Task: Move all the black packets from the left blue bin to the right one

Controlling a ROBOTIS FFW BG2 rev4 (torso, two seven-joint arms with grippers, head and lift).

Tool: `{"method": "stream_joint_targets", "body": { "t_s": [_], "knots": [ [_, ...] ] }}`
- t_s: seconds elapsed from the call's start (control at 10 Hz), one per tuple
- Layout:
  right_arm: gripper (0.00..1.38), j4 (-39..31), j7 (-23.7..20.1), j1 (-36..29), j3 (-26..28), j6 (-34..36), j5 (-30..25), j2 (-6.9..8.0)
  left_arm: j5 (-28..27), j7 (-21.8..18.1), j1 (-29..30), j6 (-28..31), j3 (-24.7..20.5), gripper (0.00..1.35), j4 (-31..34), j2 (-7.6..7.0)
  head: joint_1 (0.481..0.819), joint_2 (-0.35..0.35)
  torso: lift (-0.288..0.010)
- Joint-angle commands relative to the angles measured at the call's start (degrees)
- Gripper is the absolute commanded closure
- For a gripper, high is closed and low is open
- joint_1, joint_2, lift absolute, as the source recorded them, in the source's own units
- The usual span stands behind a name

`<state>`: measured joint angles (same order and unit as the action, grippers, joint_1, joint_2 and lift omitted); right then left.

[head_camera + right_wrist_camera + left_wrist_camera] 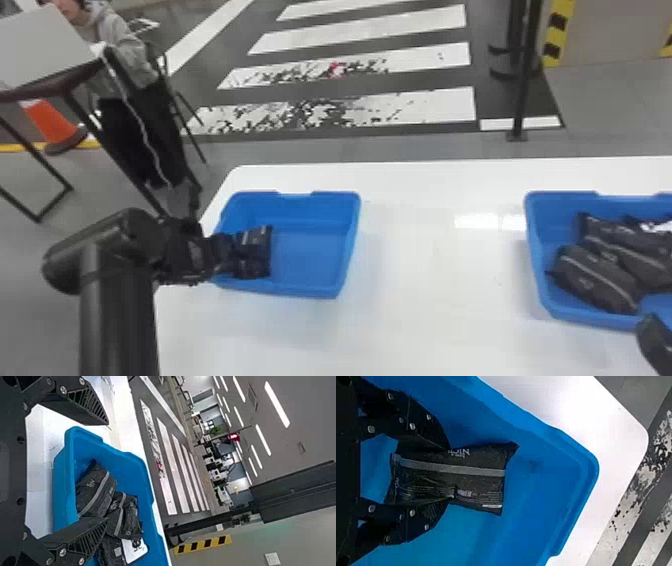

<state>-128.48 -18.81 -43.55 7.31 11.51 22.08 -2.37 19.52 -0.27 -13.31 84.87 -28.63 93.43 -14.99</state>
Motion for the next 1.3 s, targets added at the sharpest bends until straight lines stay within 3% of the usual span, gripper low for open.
{"method": "stream_joint_targets", "body": {
  "t_s": [0.0, 0.1, 0.2, 0.4, 0.8, 1.0, 1.1, 1.2],
  "knots": [
    [0.18, 0.2, 0.0, 0.1, 0.0, 0.2, 0.4, 0.0, -1.4, -0.3, 0.2, 0.1, 1.7, 0.93, -0.3, -0.39, 0.695, 0.328, -0.154],
    [0.18, 0.3, -0.1, 0.1, 0.0, 0.2, 0.7, 0.0, -0.9, -0.3, 1.1, -1.1, 2.9, 1.19, 0.6, -0.48, 0.695, 0.329, -0.154],
    [0.18, 0.2, -0.1, 0.1, 0.0, 0.2, 0.8, 0.0, 0.6, -0.4, 3.0, -3.2, 2.8, 1.22, 3.5, -0.13, 0.695, 0.327, -0.154],
    [0.18, -0.1, -0.2, 0.2, 0.0, 0.2, 0.9, 0.0, 0.7, -3.3, 8.1, -6.3, 2.8, 1.21, 13.5, 0.4, 0.695, 0.316, -0.154],
    [0.18, -2.4, -2.2, 2.2, 0.0, 1.6, 1.2, -0.09, 0.9, -9.8, 21.7, -12.6, 3.8, 1.21, 40.4, 2.59, 0.695, 0.272, -0.154],
    [0.18, -3.4, -4.2, 4.7, -1.8, 3.7, 4.3, -0.44, 5.6, -12.9, 26.7, -16.3, 6.7, 1.21, 47.5, 4.18, 0.695, 0.23, -0.154],
    [0.18, -4.8, -4.7, 6.1, -3.7, 5.1, 6.1, -1.14, 7.3, -13.3, 28.9, -17.5, 7.7, 1.21, 50.9, 5.23, 0.695, 0.192, -0.154],
    [0.18, -6.0, -5.3, 7.8, -5.6, 6.5, 8.1, -2.02, 7.7, -14.6, 29.6, -17.8, 9.4, 1.21, 52.6, 5.32, 0.695, 0.172, -0.154]
  ]
}}
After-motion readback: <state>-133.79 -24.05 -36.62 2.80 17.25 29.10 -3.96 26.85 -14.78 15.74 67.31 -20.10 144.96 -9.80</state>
